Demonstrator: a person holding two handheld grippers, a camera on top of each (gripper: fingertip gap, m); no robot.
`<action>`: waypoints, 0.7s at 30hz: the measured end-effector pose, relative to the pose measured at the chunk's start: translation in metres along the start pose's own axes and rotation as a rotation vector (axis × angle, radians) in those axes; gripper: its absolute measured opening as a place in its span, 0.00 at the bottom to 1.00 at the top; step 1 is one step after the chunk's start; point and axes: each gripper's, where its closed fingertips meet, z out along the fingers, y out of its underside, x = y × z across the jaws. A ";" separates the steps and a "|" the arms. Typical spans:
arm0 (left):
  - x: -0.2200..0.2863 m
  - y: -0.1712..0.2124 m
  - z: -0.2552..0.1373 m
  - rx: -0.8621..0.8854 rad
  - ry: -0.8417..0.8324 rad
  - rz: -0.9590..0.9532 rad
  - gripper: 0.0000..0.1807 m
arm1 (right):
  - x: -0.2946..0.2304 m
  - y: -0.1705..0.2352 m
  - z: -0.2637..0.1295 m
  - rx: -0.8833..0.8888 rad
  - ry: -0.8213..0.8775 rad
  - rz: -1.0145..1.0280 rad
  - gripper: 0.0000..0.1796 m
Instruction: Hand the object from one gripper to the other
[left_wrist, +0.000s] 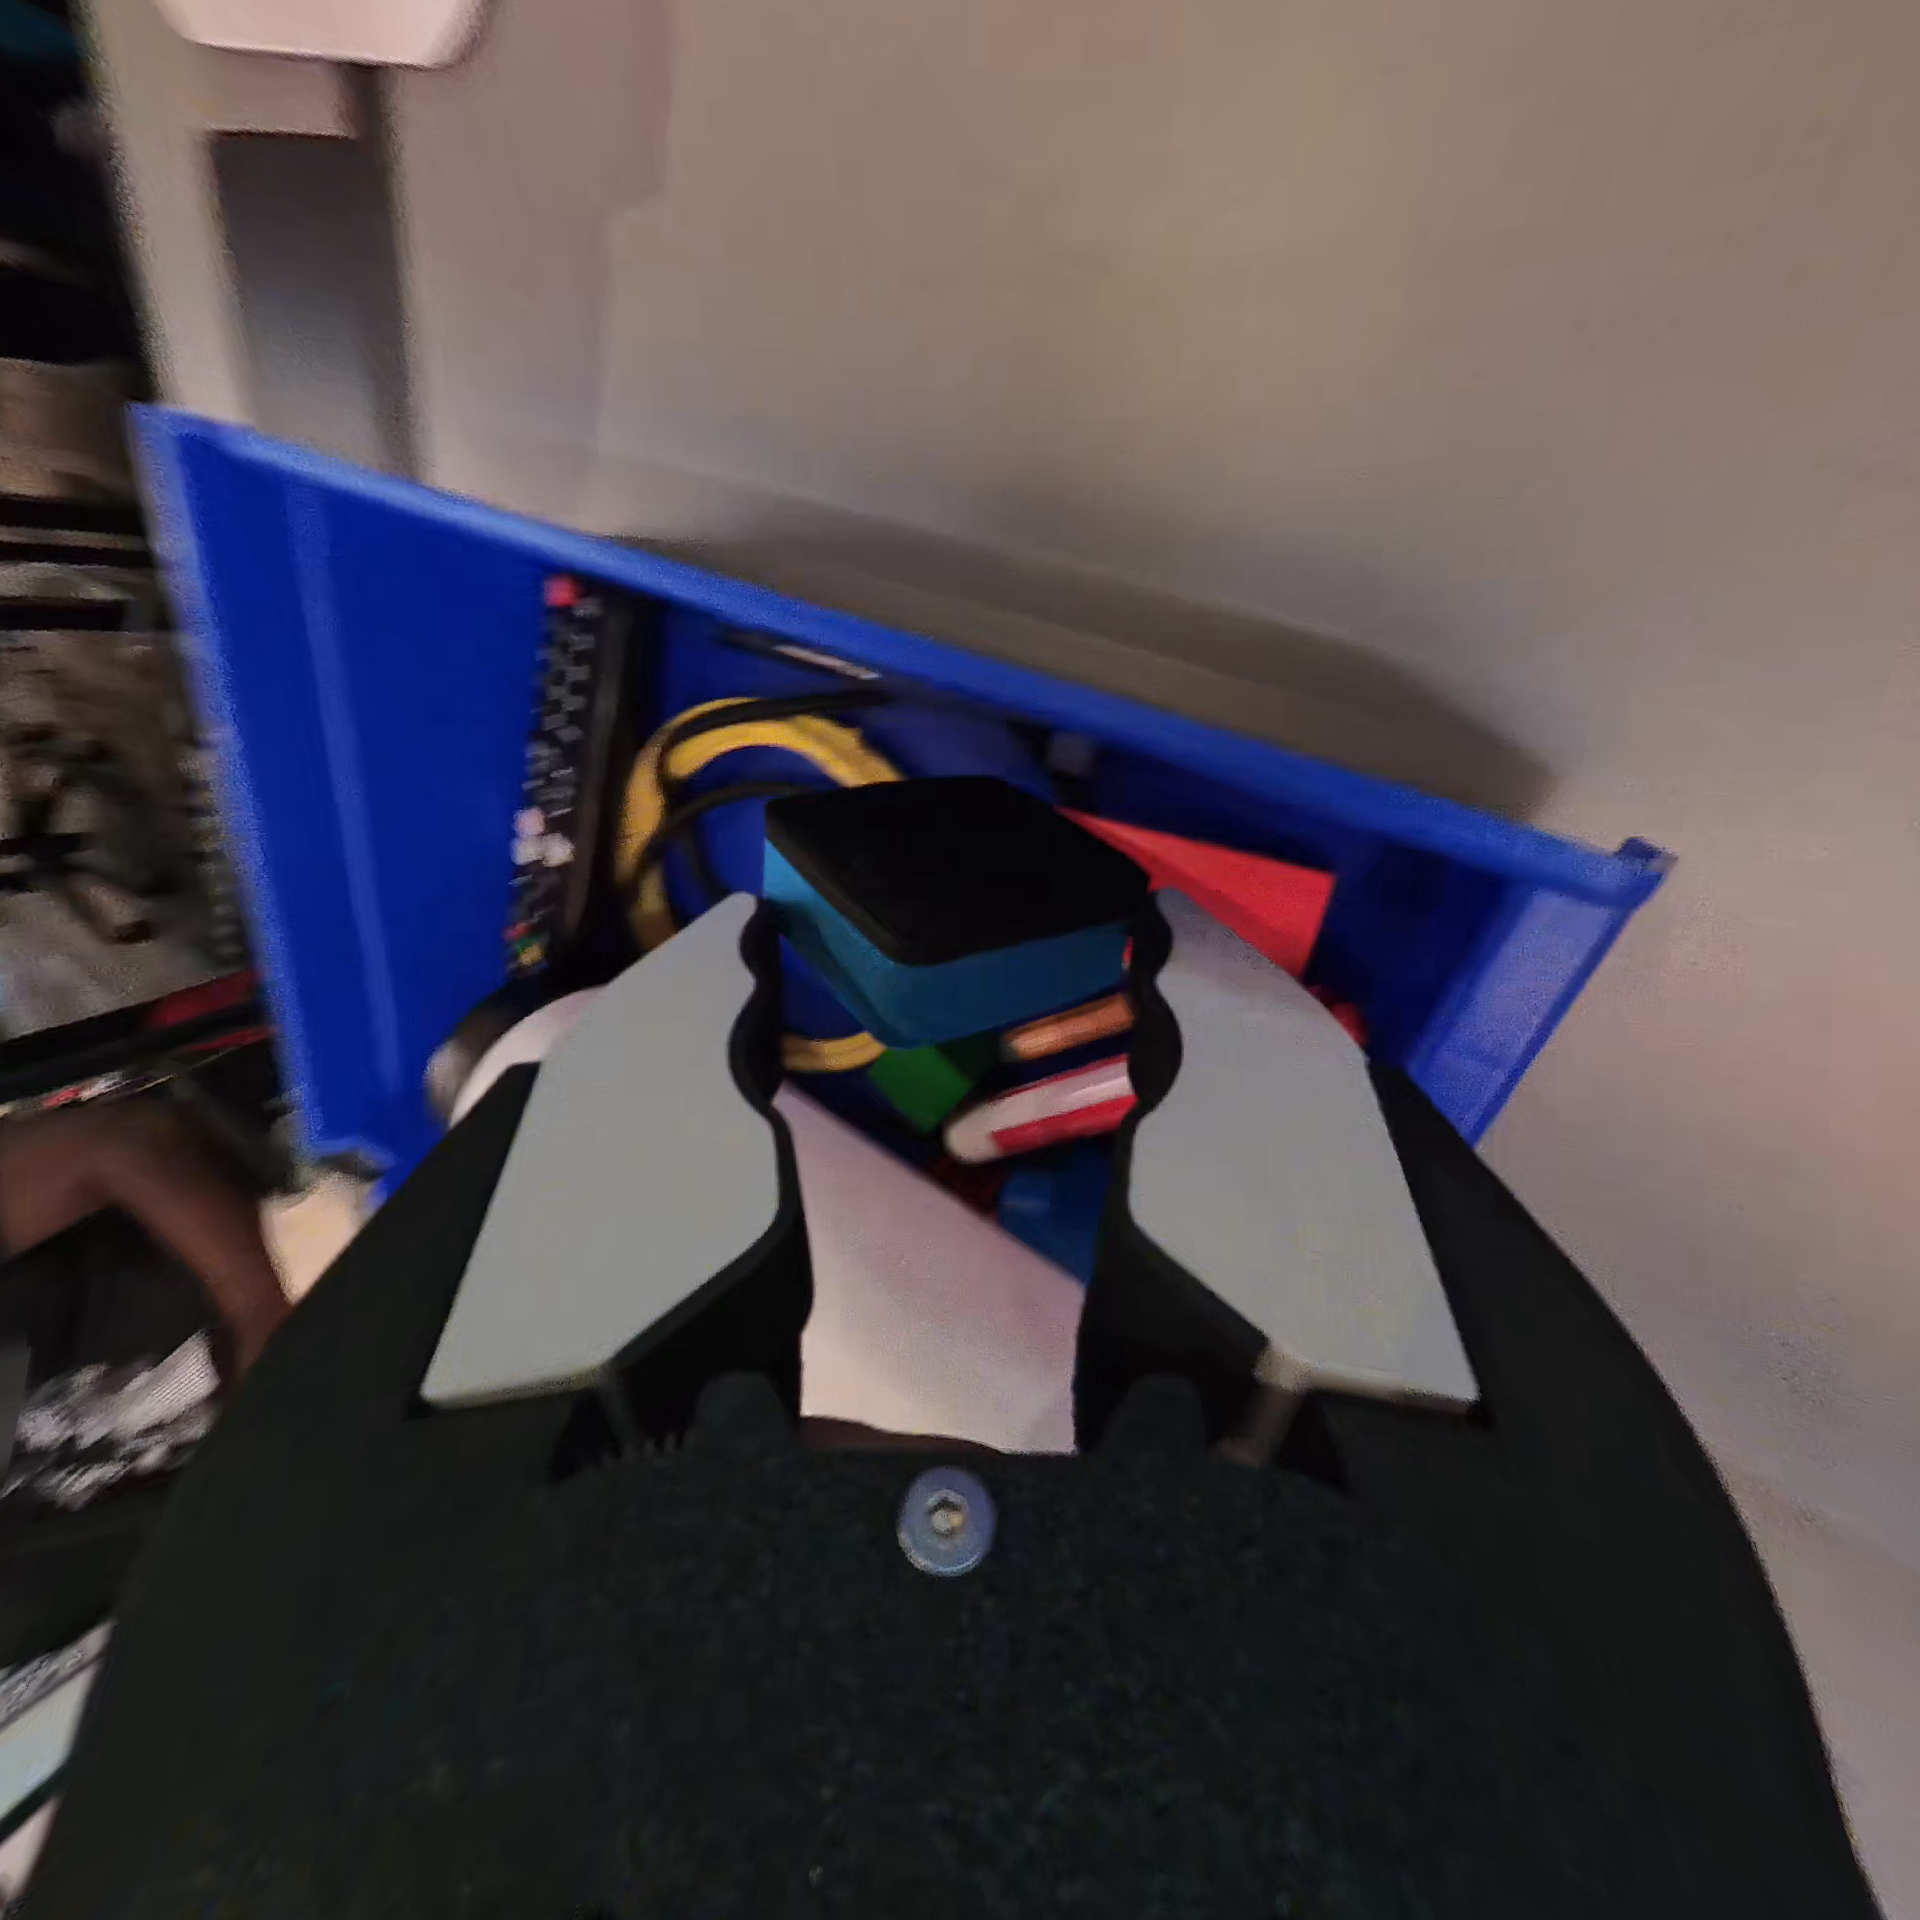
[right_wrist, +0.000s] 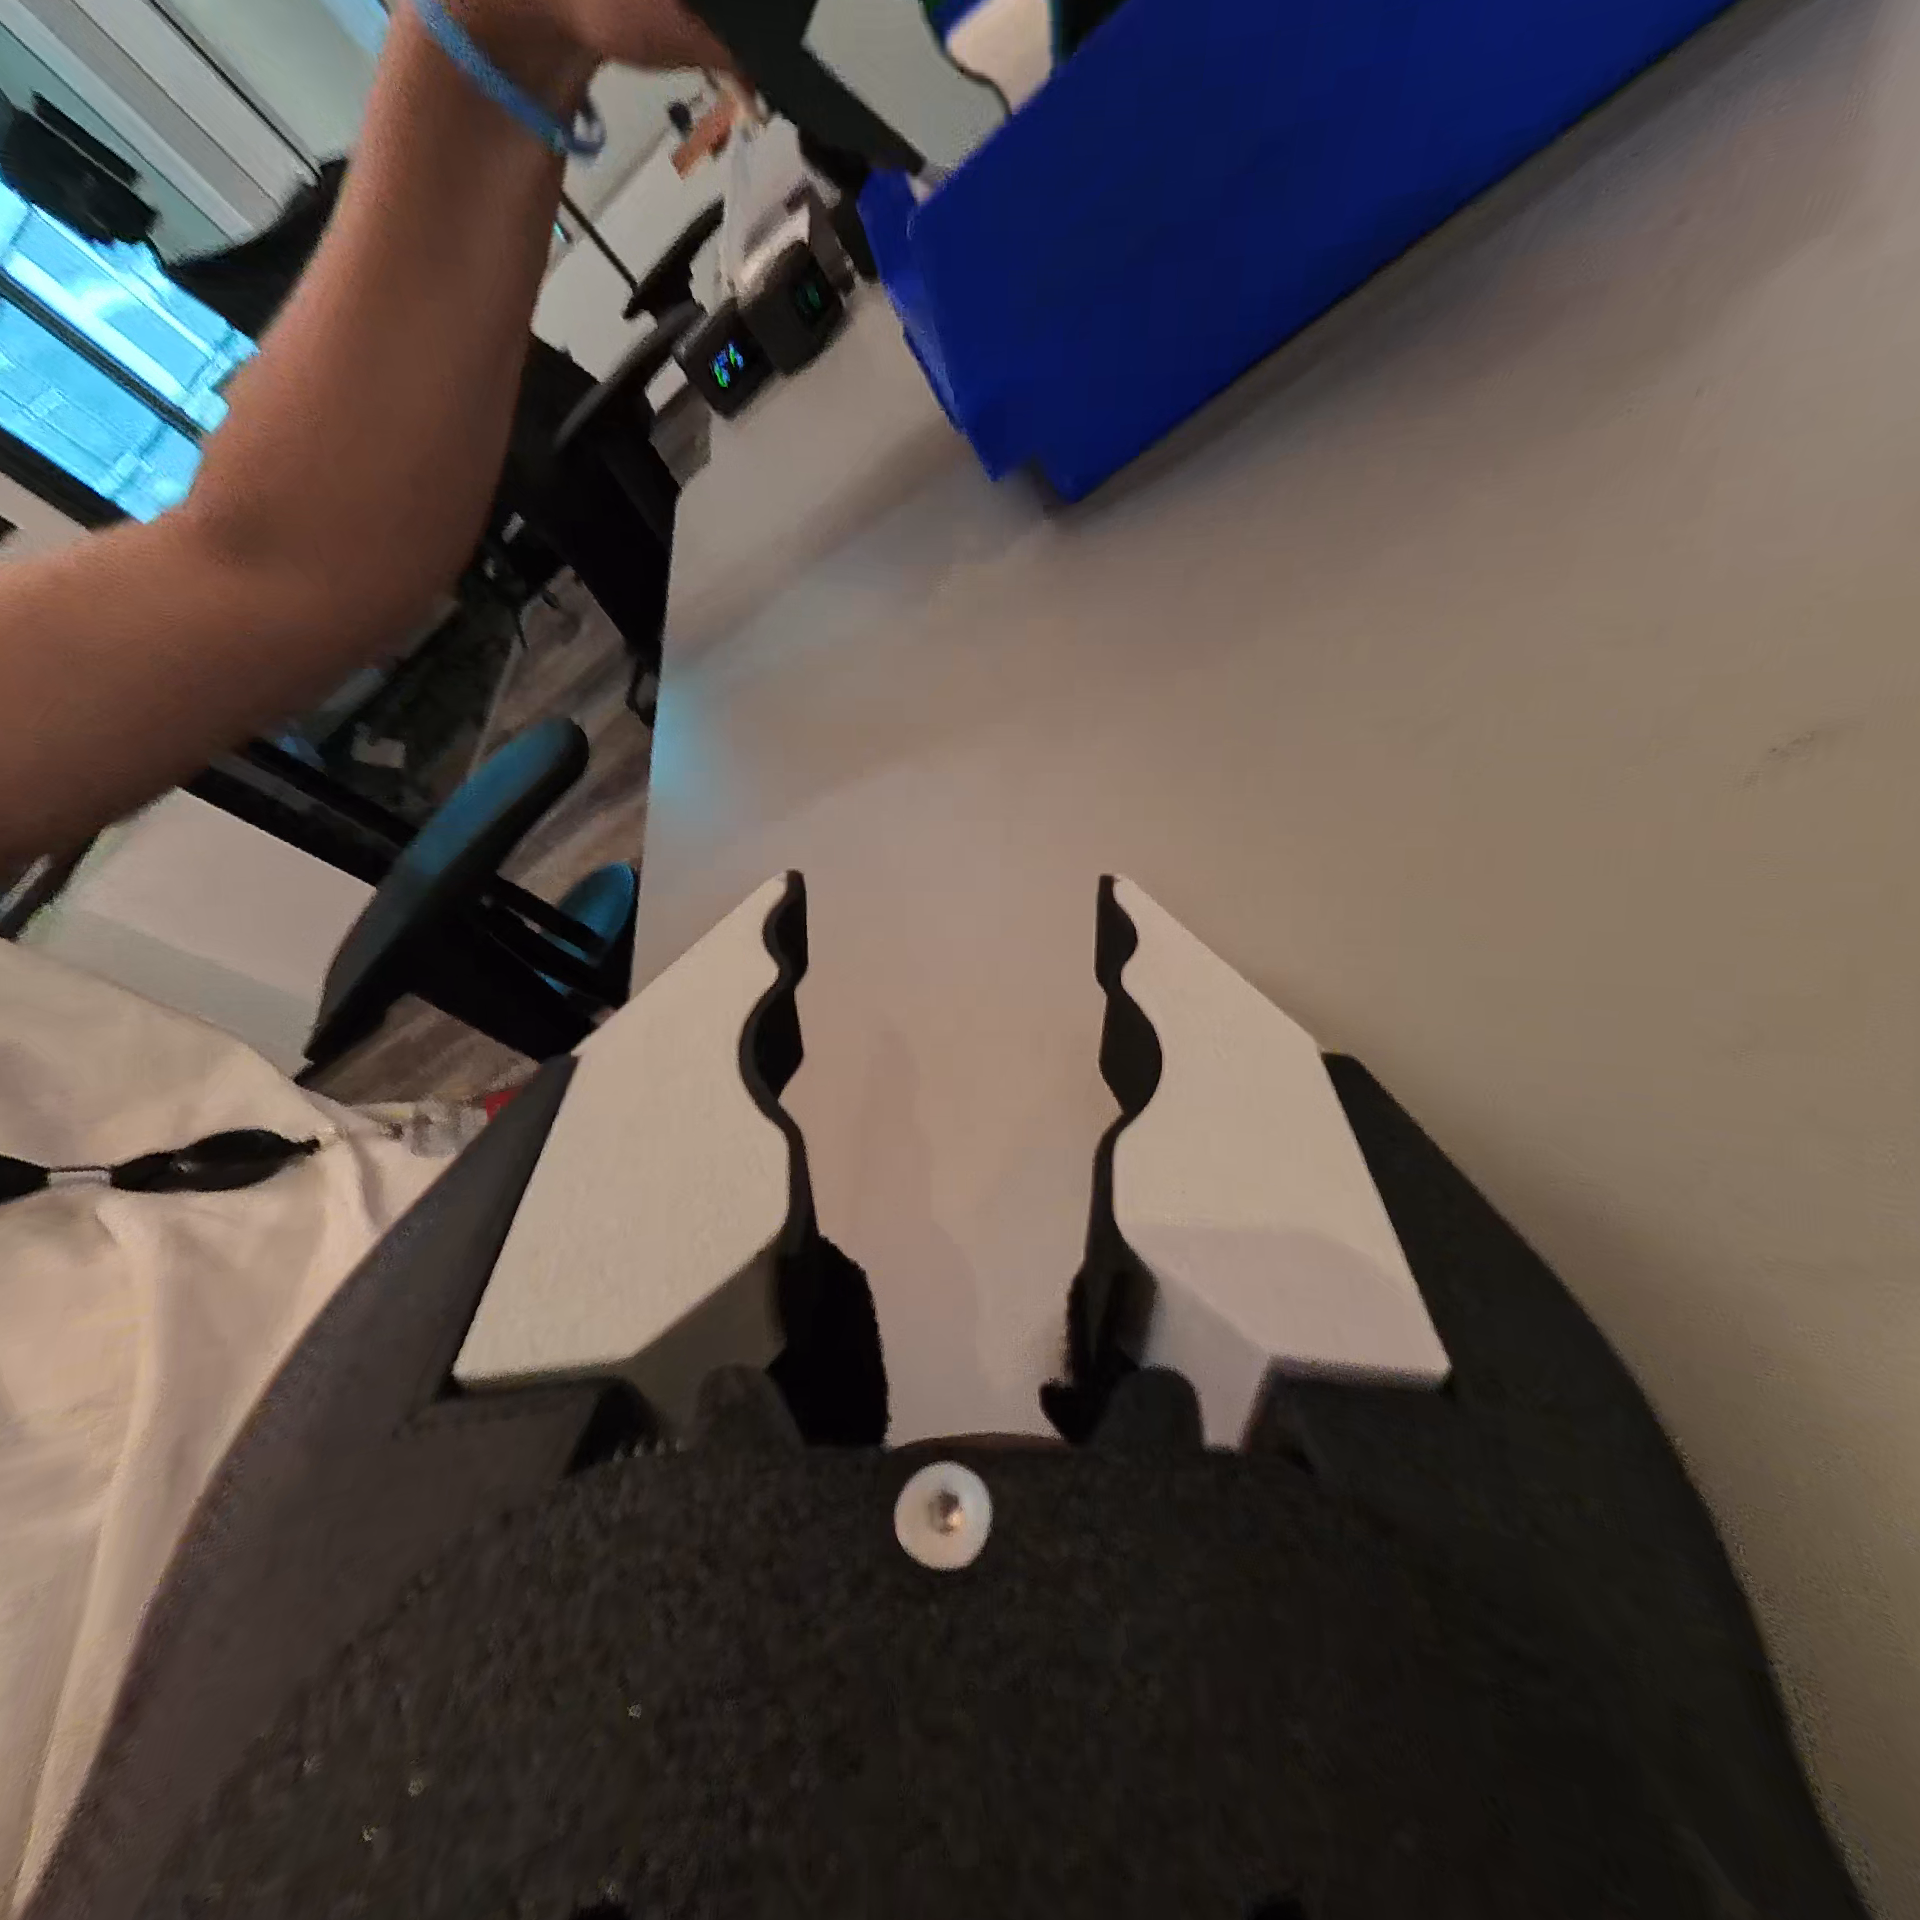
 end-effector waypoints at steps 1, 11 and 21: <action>-0.009 -0.001 -0.012 0.017 -0.066 -0.012 0.36 | 0.002 -0.006 -0.001 0.017 -0.007 0.010 0.31; 0.029 -0.124 -0.130 0.700 -0.432 -0.495 0.35 | -0.007 -0.103 -0.014 0.340 -0.230 0.117 0.31; 0.119 -0.193 -0.068 0.675 -0.347 -0.569 0.36 | -0.020 -0.044 -0.007 0.098 -0.533 0.510 0.34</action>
